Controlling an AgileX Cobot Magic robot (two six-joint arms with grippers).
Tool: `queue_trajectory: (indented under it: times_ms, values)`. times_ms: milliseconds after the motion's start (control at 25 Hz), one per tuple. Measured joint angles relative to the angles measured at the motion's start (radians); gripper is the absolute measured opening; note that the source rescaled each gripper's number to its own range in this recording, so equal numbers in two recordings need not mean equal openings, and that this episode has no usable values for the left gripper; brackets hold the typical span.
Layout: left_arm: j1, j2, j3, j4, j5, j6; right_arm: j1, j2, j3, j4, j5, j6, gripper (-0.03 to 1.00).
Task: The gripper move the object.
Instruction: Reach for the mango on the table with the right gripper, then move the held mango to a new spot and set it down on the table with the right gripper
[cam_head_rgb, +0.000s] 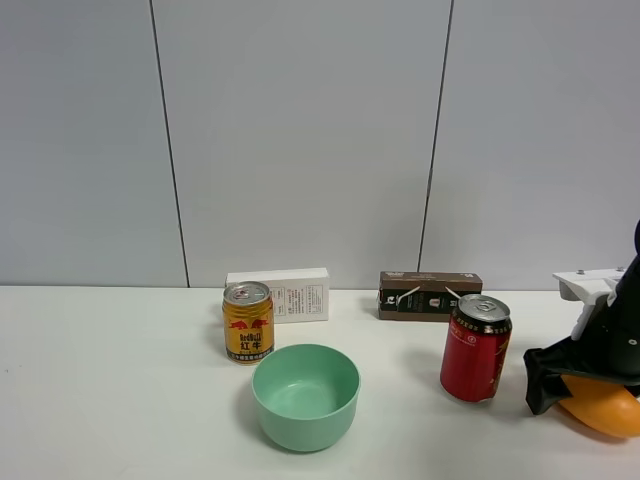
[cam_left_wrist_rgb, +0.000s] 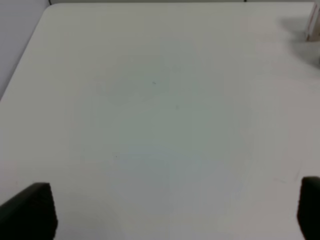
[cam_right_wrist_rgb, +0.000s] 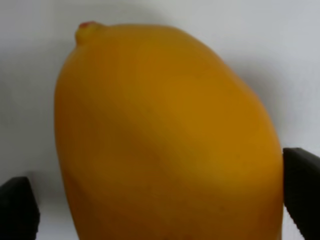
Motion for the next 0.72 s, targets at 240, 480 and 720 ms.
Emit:
queue_trajectory:
  times_ms: [240,480,720]
  values:
    - [0.0,0.0,0.0,0.0,0.0,0.0,0.0,0.0,0.0,0.0,0.002,0.001,0.0]
    - [0.0,0.0,0.0,0.0,0.0,0.0,0.0,-0.007,-0.001,0.0,0.053,0.001,0.0]
    - [0.0,0.0,0.0,0.0,0.0,0.0,0.0,-0.175,-0.001,0.0,0.183,0.001,0.0]
